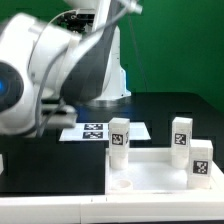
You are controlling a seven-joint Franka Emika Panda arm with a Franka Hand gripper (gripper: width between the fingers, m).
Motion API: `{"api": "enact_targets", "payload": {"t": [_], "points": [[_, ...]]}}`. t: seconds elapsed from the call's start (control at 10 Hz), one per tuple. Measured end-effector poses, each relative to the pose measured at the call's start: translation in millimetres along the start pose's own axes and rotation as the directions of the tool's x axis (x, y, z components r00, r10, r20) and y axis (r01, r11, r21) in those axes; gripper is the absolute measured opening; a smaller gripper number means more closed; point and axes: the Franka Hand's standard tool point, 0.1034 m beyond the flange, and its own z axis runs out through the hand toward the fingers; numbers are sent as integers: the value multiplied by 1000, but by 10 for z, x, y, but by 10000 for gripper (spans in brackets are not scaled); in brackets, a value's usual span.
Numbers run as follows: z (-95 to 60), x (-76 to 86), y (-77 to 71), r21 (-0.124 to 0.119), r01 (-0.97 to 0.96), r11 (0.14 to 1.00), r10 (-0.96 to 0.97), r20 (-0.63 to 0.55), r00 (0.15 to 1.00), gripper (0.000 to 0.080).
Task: Assemble square table
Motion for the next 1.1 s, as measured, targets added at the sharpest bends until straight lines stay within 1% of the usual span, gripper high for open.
{"api": "enact_targets", "payload": {"t": [0.1, 0.2, 0.4, 0.5, 0.6, 0.7, 0.8, 0.9, 1.0, 1.1], "points": [[-281, -129, -60, 4, 8, 1000, -8, -32, 999, 285], [-455, -119, -63, -21, 25, 999, -27, -117, 993, 285], [-448, -76, -30, -35, 31, 999, -39, -252, 967, 285], [-479, -68, -18, -43, 32, 999, -44, -320, 946, 285], [-496, -87, -36, -43, 33, 999, -46, -350, 936, 285], [-685, -71, -231, 11, 11, 1000, -6, -405, 914, 285], [-1031, -72, -450, 46, 37, 998, -9, -505, 863, 285], [-1328, -145, -515, 32, 46, 998, -18, -588, 808, 285], [-1450, -154, -488, -4, 64, 998, -50, -674, 737, 285], [-1419, -145, -467, -7, 53, 999, -42, -727, 686, 285]]}}
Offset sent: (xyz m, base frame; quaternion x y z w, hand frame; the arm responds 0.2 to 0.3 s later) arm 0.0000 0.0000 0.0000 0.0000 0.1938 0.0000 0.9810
